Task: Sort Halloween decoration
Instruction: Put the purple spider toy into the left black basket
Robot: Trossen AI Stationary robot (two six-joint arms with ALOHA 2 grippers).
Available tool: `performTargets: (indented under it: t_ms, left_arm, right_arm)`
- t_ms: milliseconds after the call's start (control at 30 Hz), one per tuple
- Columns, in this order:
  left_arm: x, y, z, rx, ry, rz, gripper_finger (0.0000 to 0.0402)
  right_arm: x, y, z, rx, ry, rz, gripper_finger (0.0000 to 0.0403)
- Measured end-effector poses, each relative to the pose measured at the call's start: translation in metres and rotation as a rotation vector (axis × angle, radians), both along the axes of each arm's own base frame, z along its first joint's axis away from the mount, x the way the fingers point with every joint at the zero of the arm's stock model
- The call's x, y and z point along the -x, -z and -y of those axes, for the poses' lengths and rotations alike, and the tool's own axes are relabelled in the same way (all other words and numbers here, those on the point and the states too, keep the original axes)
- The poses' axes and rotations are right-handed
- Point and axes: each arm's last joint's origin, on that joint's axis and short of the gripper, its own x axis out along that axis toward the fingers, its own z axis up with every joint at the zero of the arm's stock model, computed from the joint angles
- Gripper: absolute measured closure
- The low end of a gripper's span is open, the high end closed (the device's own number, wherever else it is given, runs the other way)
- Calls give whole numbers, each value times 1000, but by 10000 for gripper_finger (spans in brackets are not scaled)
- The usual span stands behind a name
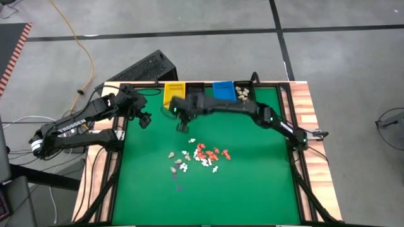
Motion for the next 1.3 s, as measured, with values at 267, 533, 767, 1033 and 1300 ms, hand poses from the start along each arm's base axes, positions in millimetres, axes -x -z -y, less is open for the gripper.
performTargets:
  t_ms: [267, 533, 767, 1033, 1300]
  left_arm:
    - [0, 0, 0, 5, -9, 4, 145]
    - [0, 0, 0, 4, -11, 4, 145]
    - [0, 0, 0, 4, -11, 5, 145]
    - [0, 0, 0, 4, -11, 4, 145]
    - [0, 0, 0, 5, -11, 5, 145]
  right_arm:
    - [23, -6, 83, 10, 212, 24, 380]
    - [35, -6, 117, -108, 265, 69, 246]
    - [28, -7, 101, -278, 129, 107, 187]
    - [-2, -9, -2, -435, -241, 133, 205]
    - [-14, -13, -133, -289, -480, 165, 212]
